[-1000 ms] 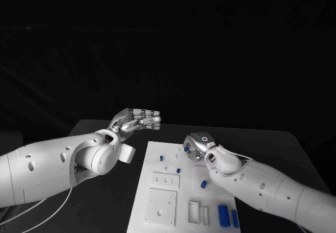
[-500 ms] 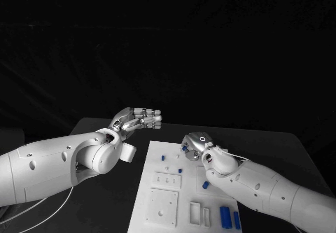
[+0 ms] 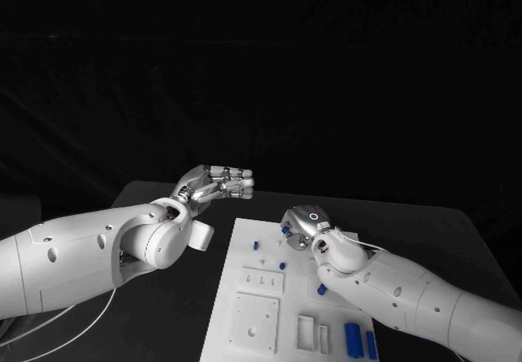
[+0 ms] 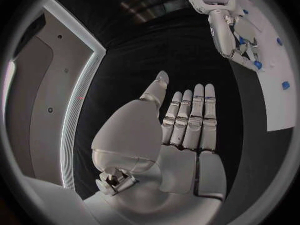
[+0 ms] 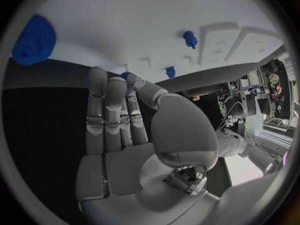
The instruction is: Assemble the parts on the task board
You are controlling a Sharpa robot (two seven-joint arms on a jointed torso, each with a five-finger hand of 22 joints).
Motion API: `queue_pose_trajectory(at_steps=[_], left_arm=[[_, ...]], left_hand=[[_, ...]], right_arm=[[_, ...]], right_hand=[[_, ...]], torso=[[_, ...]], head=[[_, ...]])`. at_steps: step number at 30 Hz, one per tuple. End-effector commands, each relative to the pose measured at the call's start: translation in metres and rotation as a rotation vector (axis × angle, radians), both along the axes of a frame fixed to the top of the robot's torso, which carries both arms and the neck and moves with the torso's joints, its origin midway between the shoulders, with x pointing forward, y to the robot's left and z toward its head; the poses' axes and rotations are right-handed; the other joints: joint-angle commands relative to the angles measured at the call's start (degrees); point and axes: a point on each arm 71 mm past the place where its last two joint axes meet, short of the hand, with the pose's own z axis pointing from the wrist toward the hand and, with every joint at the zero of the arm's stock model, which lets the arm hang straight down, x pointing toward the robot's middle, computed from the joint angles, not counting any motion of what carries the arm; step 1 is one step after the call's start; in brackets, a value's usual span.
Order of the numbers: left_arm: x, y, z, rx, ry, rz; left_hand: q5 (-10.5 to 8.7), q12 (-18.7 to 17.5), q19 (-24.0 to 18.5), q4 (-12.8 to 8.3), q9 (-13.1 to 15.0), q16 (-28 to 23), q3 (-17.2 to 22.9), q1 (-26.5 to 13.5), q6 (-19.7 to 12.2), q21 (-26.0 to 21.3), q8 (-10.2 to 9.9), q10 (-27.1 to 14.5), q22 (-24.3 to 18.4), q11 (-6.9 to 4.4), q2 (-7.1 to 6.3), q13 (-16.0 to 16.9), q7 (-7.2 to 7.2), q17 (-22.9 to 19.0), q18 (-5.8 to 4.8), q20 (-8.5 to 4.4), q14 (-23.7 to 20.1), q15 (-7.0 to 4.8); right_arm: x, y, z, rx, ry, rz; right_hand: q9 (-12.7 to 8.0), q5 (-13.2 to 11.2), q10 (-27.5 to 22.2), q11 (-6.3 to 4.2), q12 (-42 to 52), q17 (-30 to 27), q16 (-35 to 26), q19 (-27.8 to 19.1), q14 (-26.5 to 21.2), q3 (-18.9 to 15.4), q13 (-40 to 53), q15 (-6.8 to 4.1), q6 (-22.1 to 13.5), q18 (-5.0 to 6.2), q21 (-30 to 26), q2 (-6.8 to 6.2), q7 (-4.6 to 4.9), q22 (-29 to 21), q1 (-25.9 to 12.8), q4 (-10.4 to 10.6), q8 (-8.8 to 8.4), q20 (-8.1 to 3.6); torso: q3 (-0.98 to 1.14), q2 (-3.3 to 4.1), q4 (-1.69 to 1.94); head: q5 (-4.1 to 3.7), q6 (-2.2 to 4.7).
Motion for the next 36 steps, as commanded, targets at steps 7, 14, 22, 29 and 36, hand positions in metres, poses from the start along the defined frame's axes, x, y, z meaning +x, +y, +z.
queue_pose_trajectory(at_steps=[7,14,22,29,36], left_arm=[[-0.001,-0.004,0.0034,-0.002,-0.013,-0.019],[-0.0009,-0.0049,0.0036,-0.001,-0.014,-0.021],[-0.001,-0.0057,0.0039,-0.001,-0.015,-0.023],[-0.0009,-0.0066,0.0044,-0.001,-0.016,-0.025],[-0.0007,-0.0076,0.0045,0.0,-0.016,-0.027]], left_hand=[[-0.25,-0.01,0.3,0.43,-0.07,-0.21,0.04,-0.12,-0.13,-0.17,-0.31,-0.43,0.08,0.03,-0.25,0.04,-0.09,-0.05,1.0,-0.06,0.13,-0.05],[-0.25,-0.01,0.3,0.43,-0.07,-0.21,0.04,-0.12,-0.13,-0.17,-0.31,-0.43,0.08,0.03,-0.25,0.04,-0.09,-0.05,1.0,-0.06,0.13,-0.05],[-0.25,-0.01,0.3,0.43,-0.07,-0.21,0.04,-0.12,-0.13,-0.17,-0.31,-0.43,0.08,0.03,-0.25,0.04,-0.09,-0.05,1.0,-0.06,0.13,-0.05],[-0.25,-0.01,0.3,0.43,-0.07,-0.21,0.04,-0.12,-0.13,-0.17,-0.31,-0.43,0.08,0.03,-0.25,0.04,-0.09,-0.05,1.0,-0.06,0.13,-0.05],[-0.25,-0.01,0.3,0.43,-0.07,-0.21,0.04,-0.12,-0.13,-0.17,-0.31,-0.43,0.08,0.03,-0.25,0.04,-0.09,-0.05,1.0,-0.06,0.13,-0.05]], right_arm=[[-0.0001,0.0023,0.0013,-0.003,-0.018,0.0],[0.0,0.003,0.0011,-0.003,-0.017,0.001],[0.0018,0.0016,0.0004,-0.008,-0.014,-0.01],[0.0027,0.0021,-0.0002,-0.011,-0.011,-0.01],[0.0034,0.0036,-0.0005,-0.004,-0.006,-0.004]], right_hand=[[0.05,0.2,0.68,-0.58,0.33,-0.04,0.22,0.37,0.01,0.26,0.08,-0.31,0.53,0.7,-0.21,0.28,0.04,0.05,0.1,-0.06,0.29,0.12],[0.05,0.2,0.68,-0.58,0.33,-0.04,0.22,0.37,0.01,0.26,0.08,-0.31,0.53,0.7,-0.21,0.28,0.04,0.05,0.1,-0.06,0.29,0.12],[0.05,0.21,0.61,-0.55,0.32,-0.19,0.26,0.85,-0.03,0.36,0.07,-0.3,0.49,0.69,-1.62,0.26,0.06,1.52,0.08,-0.07,0.29,0.13],[0.04,0.22,0.5,-0.51,0.33,-0.3,0.18,0.95,-0.04,0.37,0.07,-0.26,0.36,0.7,-2.26,0.23,0.1,2.1,0.08,-0.02,0.29,0.17],[-0.03,0.2,-1.76,0.2,0.3,-0.58,-0.21,0.9,-0.05,0.43,0.01,0.42,-1.49,0.72,-3.05,0.01,0.66,2.39,-0.01,0.1,0.26,0.71]], torso=[[-0.18,0.34,0.18],[-0.16,0.36,0.2],[-0.13,0.43,0.17],[-0.18,0.51,0.18],[-0.19,0.52,0.19]], head=[[0.03,0.01],[0.14,0.01],[0.17,0.18],[0.24,0.16],[0.38,0.03]])
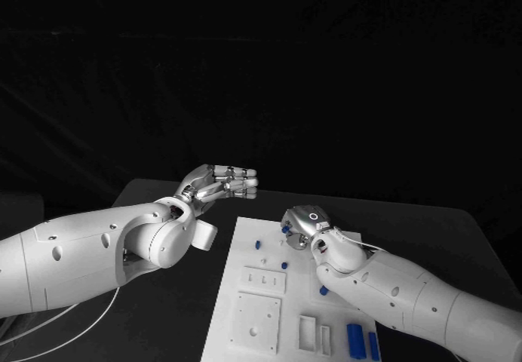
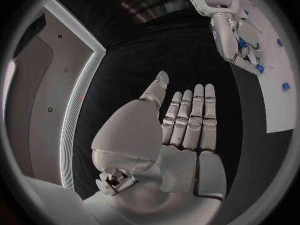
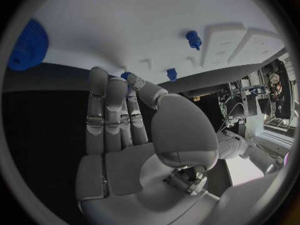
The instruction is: Assemble the parts on the task board
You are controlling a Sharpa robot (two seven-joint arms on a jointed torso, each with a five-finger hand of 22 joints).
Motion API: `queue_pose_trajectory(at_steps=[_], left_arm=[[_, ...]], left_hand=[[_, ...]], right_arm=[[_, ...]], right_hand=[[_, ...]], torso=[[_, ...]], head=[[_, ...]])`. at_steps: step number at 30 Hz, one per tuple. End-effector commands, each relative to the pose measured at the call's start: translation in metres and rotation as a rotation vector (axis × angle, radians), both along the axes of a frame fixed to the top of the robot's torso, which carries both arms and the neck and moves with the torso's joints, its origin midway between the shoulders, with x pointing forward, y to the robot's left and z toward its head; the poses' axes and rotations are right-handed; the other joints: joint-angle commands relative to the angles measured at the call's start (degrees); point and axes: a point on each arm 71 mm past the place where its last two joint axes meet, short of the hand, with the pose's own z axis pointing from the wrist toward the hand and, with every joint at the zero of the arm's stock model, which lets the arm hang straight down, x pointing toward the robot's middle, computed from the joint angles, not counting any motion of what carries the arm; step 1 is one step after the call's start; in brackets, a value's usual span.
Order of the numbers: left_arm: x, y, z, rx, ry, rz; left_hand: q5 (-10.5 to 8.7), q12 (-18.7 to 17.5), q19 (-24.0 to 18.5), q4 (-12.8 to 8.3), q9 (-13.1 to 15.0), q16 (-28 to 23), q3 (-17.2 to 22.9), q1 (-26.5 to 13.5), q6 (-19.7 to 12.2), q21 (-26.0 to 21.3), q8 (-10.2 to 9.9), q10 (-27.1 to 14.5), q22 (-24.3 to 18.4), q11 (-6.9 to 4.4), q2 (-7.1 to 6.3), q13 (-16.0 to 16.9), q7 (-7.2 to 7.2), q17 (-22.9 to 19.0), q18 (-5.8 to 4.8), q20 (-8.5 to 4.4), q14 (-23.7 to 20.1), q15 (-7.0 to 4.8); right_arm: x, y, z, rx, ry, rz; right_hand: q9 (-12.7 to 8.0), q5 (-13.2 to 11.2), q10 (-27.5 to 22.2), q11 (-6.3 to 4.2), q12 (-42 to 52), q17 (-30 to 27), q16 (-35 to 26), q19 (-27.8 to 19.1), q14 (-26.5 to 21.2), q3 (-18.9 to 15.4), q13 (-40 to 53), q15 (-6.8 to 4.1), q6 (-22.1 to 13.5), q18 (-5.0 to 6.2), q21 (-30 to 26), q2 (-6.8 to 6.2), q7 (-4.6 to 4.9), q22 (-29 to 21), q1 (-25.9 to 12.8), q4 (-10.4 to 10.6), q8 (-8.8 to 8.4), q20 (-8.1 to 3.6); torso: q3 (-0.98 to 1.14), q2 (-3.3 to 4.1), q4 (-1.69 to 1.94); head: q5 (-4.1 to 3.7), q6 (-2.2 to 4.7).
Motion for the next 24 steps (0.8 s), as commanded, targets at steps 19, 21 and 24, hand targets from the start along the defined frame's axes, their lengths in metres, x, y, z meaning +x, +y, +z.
queue_pose_trajectory(at_steps=[19,21,24], left_arm=[[-0.0003,-0.0026,0.0021,-0.001,-0.01,-0.015],[-0.0003,-0.0027,0.0021,-0.001,-0.01,-0.015],[-0.0003,-0.0026,0.0021,-0.001,-0.01,-0.015]], left_hand=[[-0.25,-0.01,0.3,0.43,-0.07,-0.21,0.04,-0.12,-0.13,-0.18,-0.31,-0.43,0.08,0.03,-0.25,0.04,-0.1,-0.06,1.01,-0.05,0.13,-0.05],[-0.25,-0.01,0.3,0.43,-0.07,-0.21,0.04,-0.12,-0.13,-0.18,-0.31,-0.43,0.08,0.03,-0.25,0.04,-0.1,-0.06,1.01,-0.05,0.13,-0.05],[-0.25,-0.01,0.3,0.43,-0.07,-0.21,0.04,-0.12,-0.13,-0.18,-0.31,-0.43,0.08,0.03,-0.25,0.04,-0.1,-0.06,1.01,-0.05,0.13,-0.05]], right_arm=[[0.0018,-0.0002,-0.0014,0.0,0.024,0.01],[0.0017,0.0002,-0.0014,0.0,0.027,0.012],[0.0012,0.0008,-0.0013,0.0,0.03,0.016]], right_hand=[[-0.03,0.6,-2.6,0.9,0.01,-0.44,-0.59,1.0,0.04,-2.32,-0.05,0.86,-1.9,0.58,-2.8,-0.56,0.43,0.41,-0.26,0.71,0.16,1.01],[-0.03,0.64,-2.61,0.89,0.0,-0.46,-0.55,1.14,0.07,-2.54,-0.05,0.86,-1.91,0.58,-3.08,-0.61,0.44,0.42,-0.27,0.67,0.16,1.02],[-0.02,0.66,-2.62,0.88,0.0,-0.52,-0.51,1.45,0.04,-2.91,-0.06,0.85,-1.82,0.55,-3.67,-0.5,0.41,0.58,-0.31,0.64,0.18,1.0]], torso=[[-0.02,0.02,-0.09],[-0.01,0.04,-0.06],[-0.01,0.03,-0.08]], head=[[0.12,-0.18],[0.17,-0.22],[0.19,-0.27]])
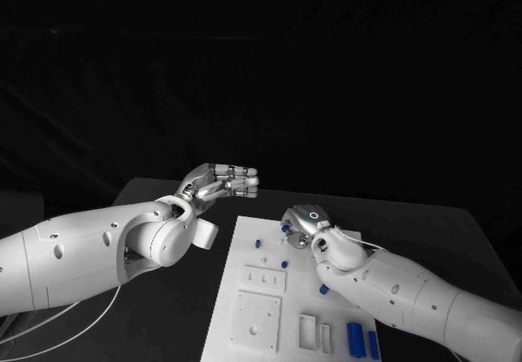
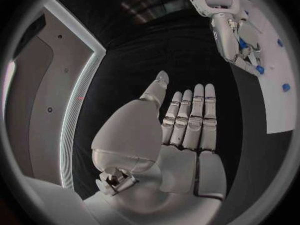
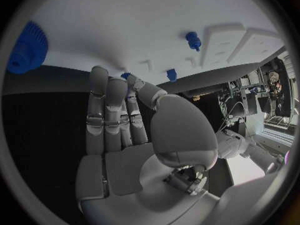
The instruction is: Assemble the parts on the task board
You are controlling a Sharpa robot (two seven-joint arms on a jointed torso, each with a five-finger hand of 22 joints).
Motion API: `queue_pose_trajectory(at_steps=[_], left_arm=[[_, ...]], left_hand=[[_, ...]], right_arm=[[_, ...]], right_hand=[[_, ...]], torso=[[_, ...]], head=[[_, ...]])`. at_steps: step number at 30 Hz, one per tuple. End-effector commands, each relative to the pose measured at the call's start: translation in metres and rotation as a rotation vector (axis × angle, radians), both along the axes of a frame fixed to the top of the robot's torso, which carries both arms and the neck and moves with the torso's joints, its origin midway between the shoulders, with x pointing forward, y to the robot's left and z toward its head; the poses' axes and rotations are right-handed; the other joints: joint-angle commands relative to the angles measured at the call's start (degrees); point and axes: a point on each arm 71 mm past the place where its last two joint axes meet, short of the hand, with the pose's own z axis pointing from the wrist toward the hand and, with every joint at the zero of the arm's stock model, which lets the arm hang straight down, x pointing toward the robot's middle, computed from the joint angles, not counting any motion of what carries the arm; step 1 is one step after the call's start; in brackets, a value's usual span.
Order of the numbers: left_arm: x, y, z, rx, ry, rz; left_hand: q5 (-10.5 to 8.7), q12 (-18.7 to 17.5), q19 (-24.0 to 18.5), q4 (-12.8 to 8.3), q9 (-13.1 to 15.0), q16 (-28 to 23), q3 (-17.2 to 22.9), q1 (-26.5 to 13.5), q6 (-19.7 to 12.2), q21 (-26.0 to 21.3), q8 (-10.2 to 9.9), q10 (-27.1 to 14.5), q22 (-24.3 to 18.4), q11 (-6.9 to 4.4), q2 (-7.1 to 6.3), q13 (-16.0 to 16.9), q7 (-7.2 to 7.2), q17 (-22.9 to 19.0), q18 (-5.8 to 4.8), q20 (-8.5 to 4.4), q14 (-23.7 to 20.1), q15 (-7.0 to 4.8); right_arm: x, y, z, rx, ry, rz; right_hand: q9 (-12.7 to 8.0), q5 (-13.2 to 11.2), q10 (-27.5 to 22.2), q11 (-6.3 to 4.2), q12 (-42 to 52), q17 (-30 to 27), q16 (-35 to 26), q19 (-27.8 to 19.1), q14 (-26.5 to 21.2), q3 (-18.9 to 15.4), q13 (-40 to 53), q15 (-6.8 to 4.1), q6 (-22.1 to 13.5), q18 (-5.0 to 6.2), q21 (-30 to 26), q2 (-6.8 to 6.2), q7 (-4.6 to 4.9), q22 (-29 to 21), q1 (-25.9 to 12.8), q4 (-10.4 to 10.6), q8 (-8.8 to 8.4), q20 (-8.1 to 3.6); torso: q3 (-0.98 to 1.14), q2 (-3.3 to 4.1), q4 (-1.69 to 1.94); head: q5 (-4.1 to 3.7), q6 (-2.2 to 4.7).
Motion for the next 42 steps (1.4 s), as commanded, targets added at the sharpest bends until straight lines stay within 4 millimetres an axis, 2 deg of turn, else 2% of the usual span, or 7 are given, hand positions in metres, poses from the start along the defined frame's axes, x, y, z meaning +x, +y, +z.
queue_pose_trajectory(at_steps=[1,18,24,26,32,34,42], left_arm=[[-0.0005,-0.0021,0.0019,-0.002,-0.01,-0.015],[0.0004,-0.002,0.0018,-0.001,-0.01,-0.013],[0.0008,-0.0016,0.0018,-0.001,-0.01,-0.011],[0.0009,-0.0016,0.0018,-0.001,-0.01,-0.011],[0.0009,-0.0014,0.0018,0.0,-0.01,-0.011],[0.001,-0.0013,0.0018,0.0,-0.01,-0.01],[0.0011,-0.0013,0.0018,0.0,-0.01,-0.01]], left_hand=[[-0.25,-0.01,0.31,0.43,-0.07,-0.21,0.04,-0.13,-0.14,-0.18,-0.31,-0.43,0.08,0.03,-0.24,0.04,-0.1,-0.06,1.01,-0.05,0.13,-0.05],[-0.23,0.0,0.42,0.57,-0.08,-0.2,0.12,-0.04,-0.41,-0.38,-0.32,-0.57,0.09,0.07,-0.35,0.05,-0.06,-0.06,1.03,-0.03,0.11,-0.04],[-0.23,0.0,0.42,0.57,-0.08,-0.2,0.12,-0.04,-0.41,-0.38,-0.32,-0.57,0.09,0.07,-0.35,0.05,-0.06,-0.06,1.03,-0.03,0.11,-0.04],[-0.23,0.0,0.42,0.57,-0.08,-0.2,0.12,-0.04,-0.41,-0.38,-0.32,-0.57,0.09,0.07,-0.35,0.05,-0.06,-0.06,1.03,-0.03,0.11,-0.04],[-0.23,0.0,0.42,0.57,-0.08,-0.2,0.12,-0.04,-0.41,-0.38,-0.32,-0.57,0.09,0.07,-0.35,0.05,-0.06,-0.06,1.03,-0.03,0.11,-0.04],[-0.23,0.0,0.42,0.57,-0.08,-0.2,0.12,-0.04,-0.41,-0.38,-0.32,-0.57,0.09,0.07,-0.35,0.05,-0.06,-0.06,1.03,-0.03,0.11,-0.04],[-0.25,0.0,0.46,0.7,-0.09,-0.2,0.14,-0.09,-0.63,-0.46,-0.33,-0.66,0.09,0.09,-0.38,0.05,-0.03,-0.06,1.04,-0.03,0.1,-0.03]], right_arm=[[-0.0003,0.001,-0.0006,-0.006,0.017,0.011],[-0.0002,0.0012,-0.0001,0.0,0.013,0.006],[-0.0001,0.0009,0.0,0.004,0.012,0.004],[0.0,0.0009,0.0001,0.005,0.013,0.004],[0.0001,0.0007,0.0001,0.005,0.017,0.005],[0.0002,0.0004,0.0001,0.005,0.018,0.004],[0.0005,0.0001,0.0003,0.007,0.018,0.002]], right_hand=[[-0.01,0.17,-0.42,-0.13,-0.26,-0.07,-0.29,0.43,-0.02,-0.38,-0.09,0.5,-0.34,0.55,-0.39,-0.31,0.02,0.11,-0.12,-0.01,0.23,-0.02],[-0.04,0.16,-0.86,0.0,-0.27,-0.16,-0.34,0.63,-0.05,-0.6,-0.1,0.57,-0.71,0.53,-0.95,-0.56,0.1,0.35,-0.2,-0.14,0.17,0.02],[-0.06,0.17,-1.99,0.35,-0.26,-0.27,-0.42,0.77,-0.04,-0.47,-0.11,0.79,-1.76,0.68,-1.38,-1.22,0.35,0.47,-0.48,-0.13,0.19,0.21],[-0.04,1.3,-2.2,0.39,-0.26,-0.3,-0.42,0.9,-0.02,-0.84,-0.1,0.83,-1.91,0.76,-1.59,-1.64,0.35,0.46,-0.81,0.11,0.21,0.29],[-0.06,1.8,-2.79,0.56,-0.26,-0.4,-0.48,1.06,-0.05,-1.37,-0.12,0.91,-2.34,0.85,-2.05,-2.04,0.45,0.42,-0.86,0.24,0.19,0.37],[-0.06,2.72,-3.02,0.61,-0.26,-0.45,-0.51,1.17,-0.06,-1.75,-0.12,0.96,-2.47,0.89,-2.28,-2.37,0.45,0.38,-1.1,0.37,0.2,0.42],[-0.06,2.69,-3.3,0.68,-0.26,-0.58,-0.56,1.46,-0.05,-2.05,-0.13,0.97,-2.63,0.96,-2.94,-2.39,0.48,0.27,-1.06,0.66,0.2,0.47]], torso=[[0.0,0.02,0.01],[-0.02,0.09,0.06],[-0.03,0.1,-0.02],[-0.01,0.12,-0.02],[-0.03,0.12,0.01],[-0.01,0.12,-0.01],[-0.02,0.13,0.04]], head=[[0.09,-0.07],[0.1,-0.07],[0.09,0.04],[0.14,0.01],[0.08,-0.12],[0.08,-0.04],[0.06,-0.09]])
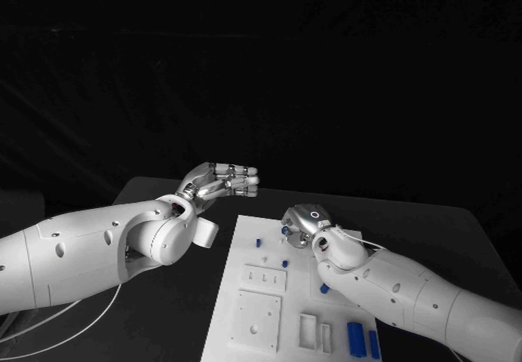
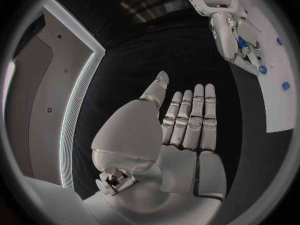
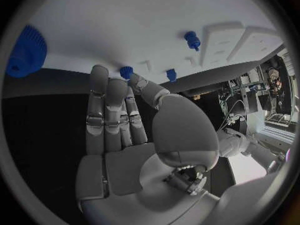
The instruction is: Assemble the parts on the task board
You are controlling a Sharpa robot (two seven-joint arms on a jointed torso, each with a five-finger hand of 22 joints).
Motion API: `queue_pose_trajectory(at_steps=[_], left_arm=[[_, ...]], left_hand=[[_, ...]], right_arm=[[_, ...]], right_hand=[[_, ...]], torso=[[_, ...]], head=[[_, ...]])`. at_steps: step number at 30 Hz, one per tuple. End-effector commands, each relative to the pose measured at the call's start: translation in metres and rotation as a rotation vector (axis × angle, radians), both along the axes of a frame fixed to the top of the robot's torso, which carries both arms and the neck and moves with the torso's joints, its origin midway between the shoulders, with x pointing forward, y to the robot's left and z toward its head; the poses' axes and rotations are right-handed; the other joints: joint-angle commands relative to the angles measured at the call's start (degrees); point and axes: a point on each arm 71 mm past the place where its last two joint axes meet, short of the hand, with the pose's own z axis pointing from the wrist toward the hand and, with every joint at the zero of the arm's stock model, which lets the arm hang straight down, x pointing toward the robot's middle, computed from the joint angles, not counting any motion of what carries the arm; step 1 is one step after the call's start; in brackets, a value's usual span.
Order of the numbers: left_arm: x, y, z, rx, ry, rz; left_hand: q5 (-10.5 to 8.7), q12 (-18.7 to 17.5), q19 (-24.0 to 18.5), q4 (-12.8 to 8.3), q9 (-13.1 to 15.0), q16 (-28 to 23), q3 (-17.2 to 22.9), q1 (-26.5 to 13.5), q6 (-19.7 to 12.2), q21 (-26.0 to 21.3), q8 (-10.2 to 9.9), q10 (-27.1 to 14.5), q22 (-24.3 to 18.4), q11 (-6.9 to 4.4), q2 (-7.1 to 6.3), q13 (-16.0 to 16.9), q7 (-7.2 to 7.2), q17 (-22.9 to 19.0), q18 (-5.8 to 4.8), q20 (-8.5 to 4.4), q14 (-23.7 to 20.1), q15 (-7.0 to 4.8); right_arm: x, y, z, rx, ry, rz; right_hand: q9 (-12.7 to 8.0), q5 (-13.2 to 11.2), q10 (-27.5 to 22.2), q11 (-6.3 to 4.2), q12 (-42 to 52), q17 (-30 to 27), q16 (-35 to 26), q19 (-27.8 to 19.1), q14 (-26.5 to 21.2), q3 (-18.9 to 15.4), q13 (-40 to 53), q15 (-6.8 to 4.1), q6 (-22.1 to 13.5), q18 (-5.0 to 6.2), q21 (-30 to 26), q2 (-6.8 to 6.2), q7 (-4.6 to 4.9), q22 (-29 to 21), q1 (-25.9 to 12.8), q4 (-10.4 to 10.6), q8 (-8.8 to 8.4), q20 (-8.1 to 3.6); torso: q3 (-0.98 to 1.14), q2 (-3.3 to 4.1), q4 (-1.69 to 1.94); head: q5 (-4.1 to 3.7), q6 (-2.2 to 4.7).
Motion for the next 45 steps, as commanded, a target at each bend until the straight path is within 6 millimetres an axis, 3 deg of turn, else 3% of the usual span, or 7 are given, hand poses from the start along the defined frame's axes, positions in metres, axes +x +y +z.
queue_pose_trajectory(at_steps=[1,12,26,33,34,35,45], left_arm=[[0.0,-0.002,0.002,-0.003,-0.01,-0.014],[0.0,-0.002,0.002,-0.003,-0.011,-0.013],[0.004,0.013,0.006,-0.002,-0.026,0.011],[0.006,0.019,0.006,0.0,-0.029,0.025],[0.007,0.02,0.006,0.001,-0.03,0.028],[0.007,0.02,0.006,0.001,-0.03,0.028],[0.01,0.024,0.006,0.004,-0.032,0.038]], left_hand=[[-0.25,0.0,0.46,0.41,-0.1,-0.2,-0.05,-0.09,-0.52,-0.26,-0.33,-0.45,0.09,-0.12,-0.38,0.05,-0.03,-0.06,1.04,-0.03,0.1,-0.03],[-0.25,0.0,0.46,0.41,-0.1,-0.2,-0.05,-0.09,-0.52,-0.26,-0.33,-0.45,0.09,-0.12,-0.38,0.05,-0.03,-0.06,1.04,-0.03,0.1,-0.03],[-0.28,0.01,0.5,0.5,-0.1,-0.19,-0.1,-0.15,-0.59,-0.31,-0.33,-0.27,0.09,-0.17,-0.58,0.05,-0.04,-0.05,1.03,-0.04,0.25,-0.07],[-0.28,0.01,0.5,0.5,-0.1,-0.19,-0.1,-0.15,-0.59,-0.31,-0.33,-0.27,0.09,-0.17,-0.58,0.05,-0.04,-0.05,1.03,-0.04,0.25,-0.07],[-0.28,0.01,0.5,0.5,-0.1,-0.19,-0.1,-0.15,-0.59,-0.31,-0.33,-0.27,0.09,-0.17,-0.58,0.05,-0.04,-0.05,1.03,-0.04,0.25,-0.07],[-0.28,0.01,0.5,0.5,-0.1,-0.19,-0.1,-0.15,-0.59,-0.31,-0.33,-0.27,0.09,-0.17,-0.58,0.05,-0.04,-0.05,1.03,-0.04,0.25,-0.07],[-0.28,0.01,0.5,0.5,-0.1,-0.19,-0.1,-0.15,-0.59,-0.31,-0.33,-0.27,0.09,-0.17,-0.58,0.05,-0.04,-0.05,1.03,-0.04,0.25,-0.07]], right_arm=[[0.0,0.001,0.0,-0.005,0.005,0.004],[0.0,-0.002,0.003,0.015,-0.002,0.006],[-0.009,-0.05,0.046,0.122,0.014,0.015],[-0.011,-0.087,0.056,0.109,0.049,0.015],[-0.01,-0.092,0.054,0.1,0.067,0.01],[-0.01,-0.092,0.054,0.1,0.067,0.01],[-0.001,-0.115,0.035,0.063,0.19,-0.045]], right_hand=[[-0.09,-0.03,-0.44,0.07,-0.26,-0.07,-0.34,0.58,0.13,-0.26,-0.06,0.38,-0.29,0.95,-0.3,-0.35,-0.01,-0.04,0.08,0.06,0.18,-0.03],[-0.14,0.13,-1.91,0.5,-0.24,-0.21,-0.47,0.64,0.06,-0.25,-0.08,0.65,-1.33,0.97,-0.84,-1.21,0.28,0.02,-0.34,0.18,0.13,0.13],[-0.14,4.03,-1.51,0.28,-0.23,-1.06,-1.13,1.93,0.09,-15.39,0.01,0.62,-4.92,0.59,-3.94,-1.69,0.27,-2.82,0.03,2.5,0.17,0.31],[-0.06,3.4,12.74,-3.96,3.19,1.13,0.77,2.08,-0.22,-15.89,3.12,-2.59,-4.71,-1.46,-2.11,-1.52,-0.42,-0.96,1.57,0.92,0.24,-2.67],[-0.03,4.1,8.29,-4.72,18.42,2.45,1.07,1.74,-0.05,-23.63,19.61,-3.27,-6.07,-3.4,-1.25,-0.64,-0.45,0.49,4.16,2.06,0.33,-4.09],[-0.12,4.46,-2.35,-4.39,29.31,4.22,2.04,1.76,-0.63,-23.22,33.15,-2.87,-5.75,-1.77,-0.68,0.74,-0.1,1.57,3.86,2.79,0.31,-3.12],[0.02,7.52,4.54,-3.87,59.51,28.87,10.26,1.54,-0.05,-23.79,66.94,-2.06,-6.38,-1.22,13.14,-0.34,-0.12,15.06,2.28,2.7,0.2,-2.4]], torso=[[0.0,0.02,0.04],[-0.02,0.01,0.01],[0.31,-0.46,-1.39],[0.78,-0.71,-2.29],[0.88,-0.7,-2.44],[0.88,-0.7,-2.44],[1.06,-0.62,-2.22]], head=[[-0.04,0.02],[-0.04,0.22],[-0.33,1.23],[-0.58,1.26],[-0.69,1.27],[-0.69,1.27],[-1.38,0.73]])
